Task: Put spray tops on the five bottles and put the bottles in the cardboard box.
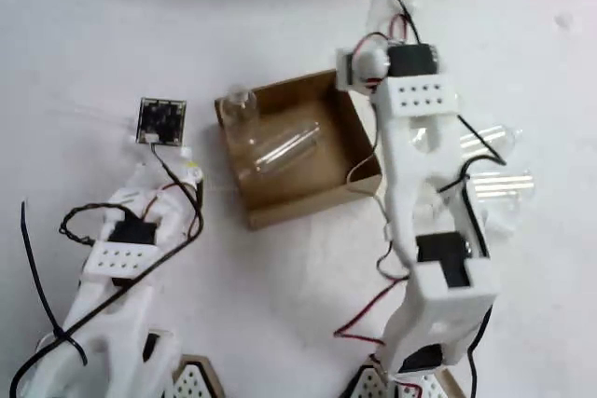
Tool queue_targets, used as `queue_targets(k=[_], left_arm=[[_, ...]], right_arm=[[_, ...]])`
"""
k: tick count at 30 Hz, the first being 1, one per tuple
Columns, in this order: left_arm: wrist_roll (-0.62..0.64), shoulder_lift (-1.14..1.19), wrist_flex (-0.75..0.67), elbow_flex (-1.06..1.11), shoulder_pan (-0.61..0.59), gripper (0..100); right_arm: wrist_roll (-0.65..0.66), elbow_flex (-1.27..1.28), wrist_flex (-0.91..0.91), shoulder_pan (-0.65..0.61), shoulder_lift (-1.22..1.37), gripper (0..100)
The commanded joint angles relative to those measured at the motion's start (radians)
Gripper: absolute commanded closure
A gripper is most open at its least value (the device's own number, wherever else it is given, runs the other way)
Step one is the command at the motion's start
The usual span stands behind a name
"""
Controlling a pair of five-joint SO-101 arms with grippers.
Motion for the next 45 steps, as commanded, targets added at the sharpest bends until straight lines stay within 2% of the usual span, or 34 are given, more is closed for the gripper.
queue_targets(k=[1, 5, 15, 21, 23, 27, 29, 32, 38, 45], left_arm=[[0.008, -0.022, -0.028, -0.009, 0.002, 98], [0.014, -0.024, -0.029, -0.011, -0.027, 98], [0.015, -0.024, -0.029, -0.011, -0.027, 98], [0.015, -0.024, -0.035, -0.011, -0.025, 98], [0.015, -0.024, -0.049, -0.008, -0.027, 98], [0.015, -0.024, -0.049, -0.006, -0.027, 98], [0.015, -0.024, -0.049, -0.006, -0.027, 98], [0.015, -0.024, -0.049, -0.008, -0.027, 98], [0.012, -0.022, -0.049, -0.008, -0.022, 98], [0.012, -0.018, -0.049, -0.009, -0.022, 98]], right_arm=[[0.166, -0.005, -0.03, 0.033, 0.079, 90.1], [0.176, -0.005, -0.027, -0.005, 0.128, 82.2], [0.176, -0.023, -0.028, -0.054, 0.148, 82.2], [0.176, -0.032, -0.058, -0.05, 0.272, 82.2], [0.17, -0.032, -0.076, -0.027, 0.303, 83.7], [0.167, -0.032, -0.104, 0.022, 0.306, 99.5], [0.167, -0.032, -0.09, 0.039, 0.305, 95.6], [0.155, -0.032, -0.021, 0.068, 0.305, 98.2], [-0.017, -0.032, 0.027, 0.157, 0.305, 97.9], [-0.023, -0.031, 0.104, 0.162, 0.305, 97.9]])
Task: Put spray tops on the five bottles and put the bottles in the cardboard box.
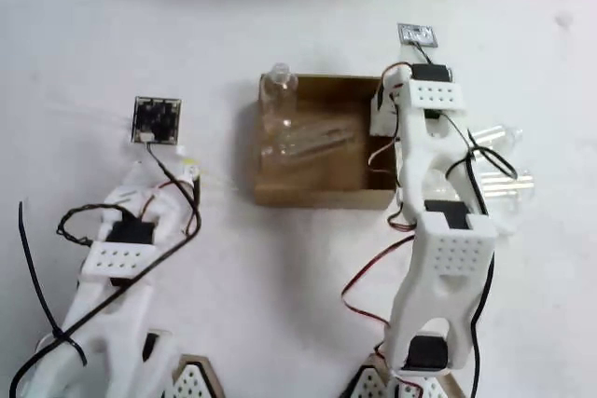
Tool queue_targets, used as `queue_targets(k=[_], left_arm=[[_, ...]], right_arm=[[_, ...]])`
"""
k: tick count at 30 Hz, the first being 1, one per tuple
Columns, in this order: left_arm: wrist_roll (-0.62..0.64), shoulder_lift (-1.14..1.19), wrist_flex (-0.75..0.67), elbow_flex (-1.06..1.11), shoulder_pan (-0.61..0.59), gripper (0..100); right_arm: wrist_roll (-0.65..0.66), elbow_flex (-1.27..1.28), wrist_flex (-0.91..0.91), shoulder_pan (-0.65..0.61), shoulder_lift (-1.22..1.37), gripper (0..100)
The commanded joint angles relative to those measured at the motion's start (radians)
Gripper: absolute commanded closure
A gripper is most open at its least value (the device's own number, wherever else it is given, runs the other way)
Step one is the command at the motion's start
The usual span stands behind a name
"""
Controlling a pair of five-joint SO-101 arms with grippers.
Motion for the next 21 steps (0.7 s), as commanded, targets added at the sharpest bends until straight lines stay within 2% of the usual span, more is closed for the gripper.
queue_targets(k=[1, 7, 12, 21], left_arm=[[0.006, -0.018, -0.023, -0.009, -0.007, 98], [0.006, -0.018, -0.023, -0.009, -0.007, 98], [0.006, -0.018, -0.023, -0.009, -0.007, 98], [0.006, -0.016, -0.023, -0.009, -0.005, 98]], right_arm=[[-0.012, -0.031, 0.051, 0.012, -0.022, 97.9], [-0.008, -0.031, 0.056, -0.001, -0.022, 97.9], [0.143, -0.029, 0.067, -0.022, -0.022, 97.9], [0.16, -0.034, 0.071, -0.027, -0.022, 97.4]])
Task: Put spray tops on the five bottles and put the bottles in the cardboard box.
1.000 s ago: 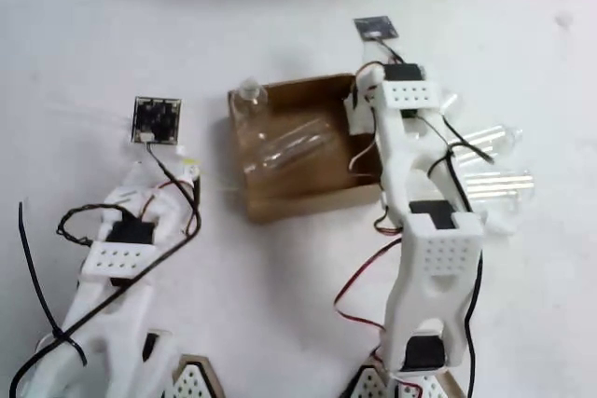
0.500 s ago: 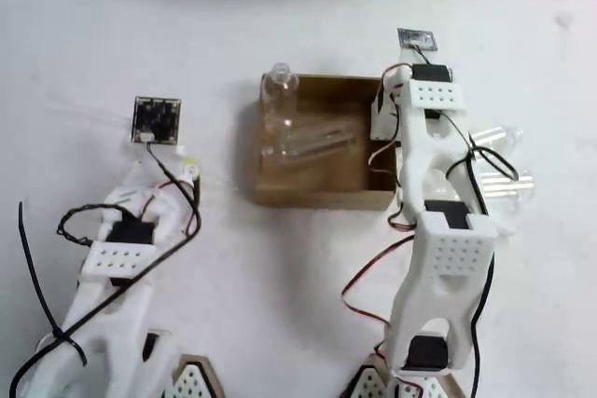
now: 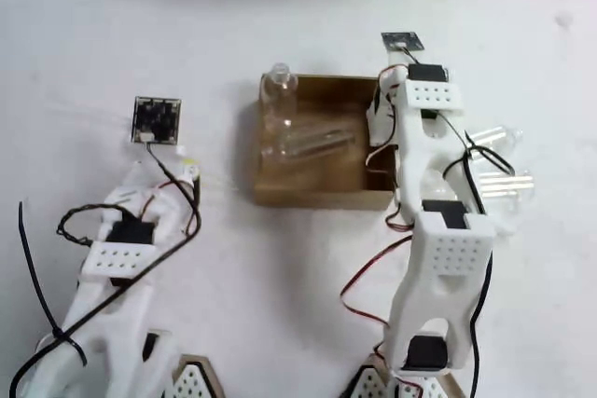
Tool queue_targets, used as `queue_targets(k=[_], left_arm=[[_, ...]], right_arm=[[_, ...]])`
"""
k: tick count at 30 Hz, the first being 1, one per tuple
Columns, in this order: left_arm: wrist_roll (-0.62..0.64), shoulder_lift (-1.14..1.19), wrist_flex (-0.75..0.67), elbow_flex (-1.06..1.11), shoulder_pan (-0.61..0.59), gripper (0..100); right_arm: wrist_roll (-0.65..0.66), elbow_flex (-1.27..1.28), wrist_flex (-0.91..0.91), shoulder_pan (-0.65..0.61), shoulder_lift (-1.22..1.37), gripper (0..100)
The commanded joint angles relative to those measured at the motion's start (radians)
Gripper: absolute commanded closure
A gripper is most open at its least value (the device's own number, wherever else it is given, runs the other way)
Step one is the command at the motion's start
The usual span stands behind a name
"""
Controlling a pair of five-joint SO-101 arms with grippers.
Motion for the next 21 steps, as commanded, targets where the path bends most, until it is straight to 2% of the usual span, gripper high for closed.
queue_targets(k=[1, 4, 10, 15, 21], left_arm=[[0.006, -0.016, -0.023, -0.009, -0.005, 98], [0.006, -0.016, -0.023, -0.009, -0.005, 98], [0.006, -0.016, -0.023, -0.009, -0.005, 98], [0.006, -0.016, -0.023, -0.009, -0.005, 98], [0.006, -0.016, -0.023, -0.009, -0.005, 98]], right_arm=[[0.017, -0.044, 0.01, -0.015, -0.022, 97.4], [0.015, -0.098, 0.051, -0.008, -0.022, 95.4], [0.02, -0.285, 0.228, -0.033, -0.022, 76.8], [0.14, -0.549, 0.395, -0.096, -0.022, 79.4], [0.27, -0.621, 0.394, -0.186, -0.108, 81.9]])
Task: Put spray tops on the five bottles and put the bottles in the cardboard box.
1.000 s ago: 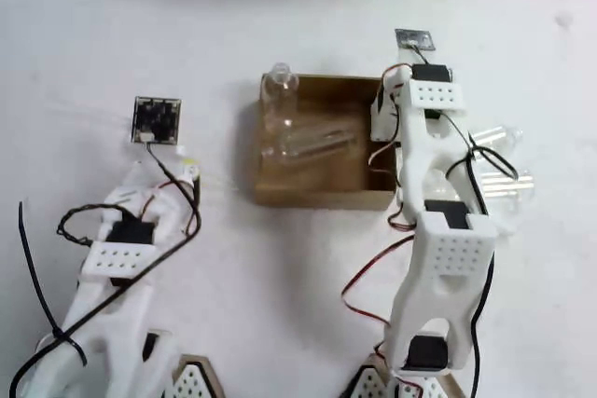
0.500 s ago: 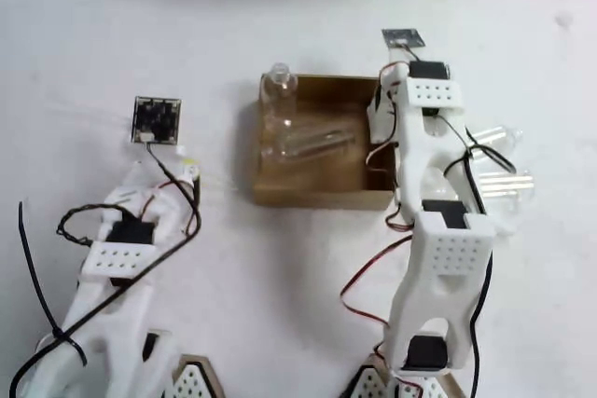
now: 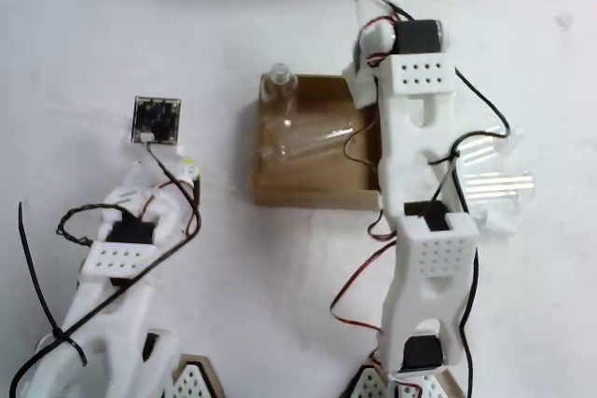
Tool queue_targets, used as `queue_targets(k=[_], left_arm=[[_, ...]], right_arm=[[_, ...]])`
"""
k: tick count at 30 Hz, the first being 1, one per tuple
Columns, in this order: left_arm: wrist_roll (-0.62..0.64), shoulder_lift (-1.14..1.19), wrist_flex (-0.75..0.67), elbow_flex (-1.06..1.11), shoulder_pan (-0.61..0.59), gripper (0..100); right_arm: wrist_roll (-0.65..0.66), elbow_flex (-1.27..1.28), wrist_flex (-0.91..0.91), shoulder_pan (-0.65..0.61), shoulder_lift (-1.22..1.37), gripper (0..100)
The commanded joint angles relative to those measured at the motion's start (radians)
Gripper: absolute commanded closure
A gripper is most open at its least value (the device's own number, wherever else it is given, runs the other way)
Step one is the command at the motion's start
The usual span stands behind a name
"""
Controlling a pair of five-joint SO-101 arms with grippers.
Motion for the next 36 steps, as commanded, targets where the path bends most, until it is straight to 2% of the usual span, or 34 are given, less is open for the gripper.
queue_targets(k=[1, 7, 11, 15, 18, 22, 27, 36], left_arm=[[0.006, -0.016, -0.023, -0.009, -0.005, 98], [0.006, -0.016, -0.023, -0.009, -0.005, 98], [0.006, -0.016, -0.023, -0.011, -0.005, 98], [0.008, -0.021, -0.023, -0.009, -0.01, 98], [0.009, -0.024, -0.021, -0.006, -0.013, 98], [0.009, -0.024, -0.021, -0.006, -0.013, 98], [0.009, -0.024, -0.021, -0.008, -0.013, 98], [0.011, -0.024, -0.021, -0.008, -0.024, 98]], right_arm=[[0.095, -0.048, 0.03, -0.087, -0.122, 81.9], [0.103, 0.109, 0.028, -0.243, -0.32, 82.6], [0.117, 0.288, 0.018, -0.39, -0.435, 91.7], [0.293, 0.463, -0.091, -0.486, -0.45, 97.3], [0.321, 0.557, -0.219, -0.487, -0.45, 96.4], [0.345, 0.664, -0.303, -0.466, -0.45, 88.0], [0.623, 0.815, -0.323, -0.447, -0.45, 81.1], [0.612, 0.872, -0.472, -0.384, -0.449, 80.4]])
